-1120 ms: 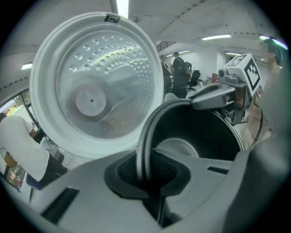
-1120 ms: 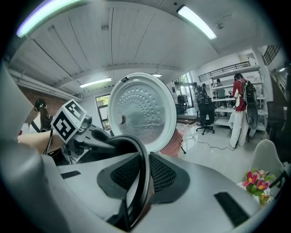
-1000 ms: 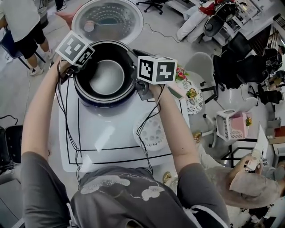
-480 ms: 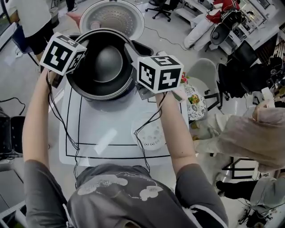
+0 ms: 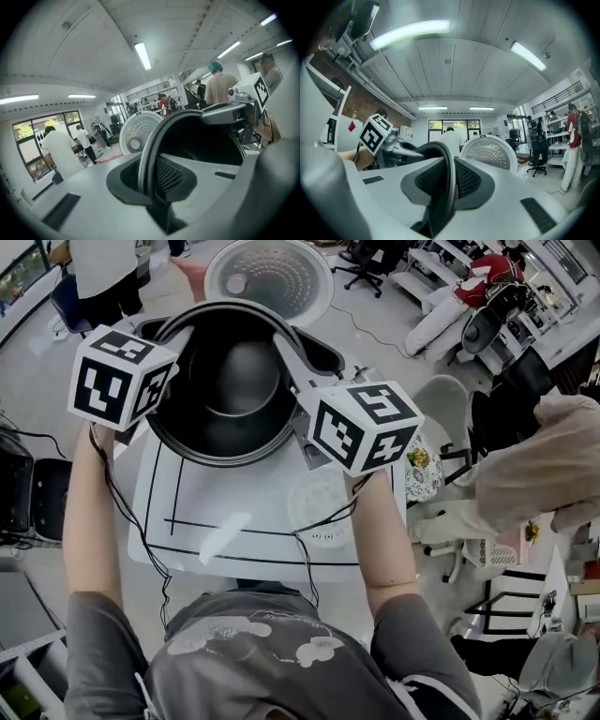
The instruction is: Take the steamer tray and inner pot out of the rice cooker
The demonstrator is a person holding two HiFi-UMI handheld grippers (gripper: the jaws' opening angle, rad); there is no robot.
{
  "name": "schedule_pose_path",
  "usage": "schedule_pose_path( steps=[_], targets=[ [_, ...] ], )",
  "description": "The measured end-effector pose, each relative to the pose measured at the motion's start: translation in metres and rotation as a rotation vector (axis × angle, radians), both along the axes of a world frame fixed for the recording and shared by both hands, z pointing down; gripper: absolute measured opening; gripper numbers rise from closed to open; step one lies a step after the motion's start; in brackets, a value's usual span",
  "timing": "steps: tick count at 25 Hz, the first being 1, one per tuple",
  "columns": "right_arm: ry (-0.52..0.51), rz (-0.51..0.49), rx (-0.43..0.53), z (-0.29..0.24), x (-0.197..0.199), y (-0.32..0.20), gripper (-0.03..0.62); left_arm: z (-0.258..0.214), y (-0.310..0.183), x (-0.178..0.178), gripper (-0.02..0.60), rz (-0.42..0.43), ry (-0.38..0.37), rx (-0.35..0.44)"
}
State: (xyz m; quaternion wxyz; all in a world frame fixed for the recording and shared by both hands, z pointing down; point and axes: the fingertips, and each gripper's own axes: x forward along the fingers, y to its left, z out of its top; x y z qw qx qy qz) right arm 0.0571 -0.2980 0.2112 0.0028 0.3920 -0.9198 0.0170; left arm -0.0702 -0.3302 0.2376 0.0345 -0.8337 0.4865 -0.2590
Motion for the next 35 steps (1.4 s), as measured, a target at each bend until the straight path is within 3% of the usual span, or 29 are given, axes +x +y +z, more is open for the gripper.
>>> schedule_pose_path(
  steps=[6, 17, 26, 35],
  targets=[
    [0.015, -0.026, 0.046, -0.019, -0.033, 0.055, 0.08, -0.02, 0.056, -0.03, 0.041, 0.002, 0.008, 0.042],
    [0.062, -0.002, -0.021, 0.014, -0.086, 0.168, 0.078, 0.016, 0.166, -0.079, 0.041, 0.041, 0.024, -0.033],
    [0.098, 0.028, -0.169, 0.079, -0.081, 0.224, 0.078, 0.089, 0.224, -0.071, 0.043, 0.076, 0.058, -0.171],
    [0.102, 0.079, -0.371, 0.18, -0.051, 0.224, 0.08, 0.196, 0.226, -0.042, 0.043, 0.11, 0.059, -0.382]
  ],
)
